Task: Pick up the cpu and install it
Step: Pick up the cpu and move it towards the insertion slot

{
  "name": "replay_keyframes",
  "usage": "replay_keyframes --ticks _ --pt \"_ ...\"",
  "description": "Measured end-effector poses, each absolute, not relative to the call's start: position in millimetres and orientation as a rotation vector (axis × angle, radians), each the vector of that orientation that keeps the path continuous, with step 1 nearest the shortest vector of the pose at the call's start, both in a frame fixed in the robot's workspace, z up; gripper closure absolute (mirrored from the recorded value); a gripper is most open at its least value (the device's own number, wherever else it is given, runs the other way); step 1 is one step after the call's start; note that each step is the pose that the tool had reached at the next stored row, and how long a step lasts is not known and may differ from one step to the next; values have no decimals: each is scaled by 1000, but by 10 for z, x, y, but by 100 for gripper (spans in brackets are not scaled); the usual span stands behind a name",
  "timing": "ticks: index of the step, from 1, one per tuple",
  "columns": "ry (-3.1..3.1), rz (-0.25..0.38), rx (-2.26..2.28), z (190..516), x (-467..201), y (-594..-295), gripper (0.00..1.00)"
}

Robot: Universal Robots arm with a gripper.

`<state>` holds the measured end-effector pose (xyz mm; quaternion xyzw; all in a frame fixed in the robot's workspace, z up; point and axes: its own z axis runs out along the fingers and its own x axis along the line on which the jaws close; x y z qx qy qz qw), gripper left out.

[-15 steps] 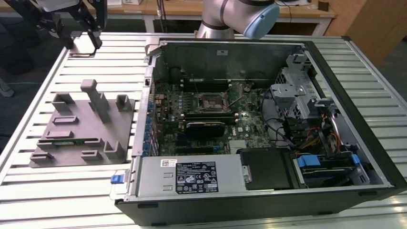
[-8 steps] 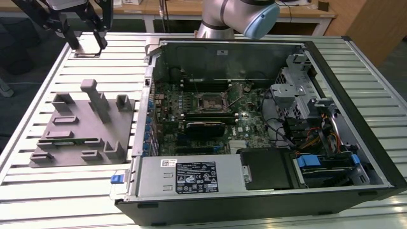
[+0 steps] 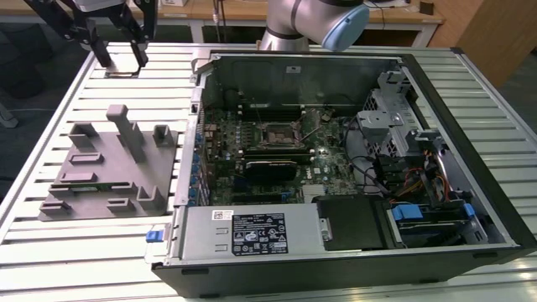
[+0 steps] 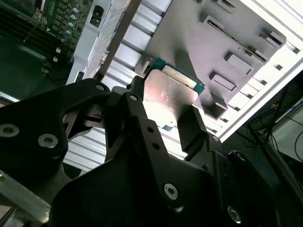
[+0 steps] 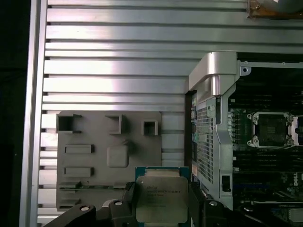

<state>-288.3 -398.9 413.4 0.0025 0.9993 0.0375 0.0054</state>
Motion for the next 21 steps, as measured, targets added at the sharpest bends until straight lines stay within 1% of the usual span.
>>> replay_keyframes --ticks 21 --pt "3128 127 8 4134 -2497 -3982 47"
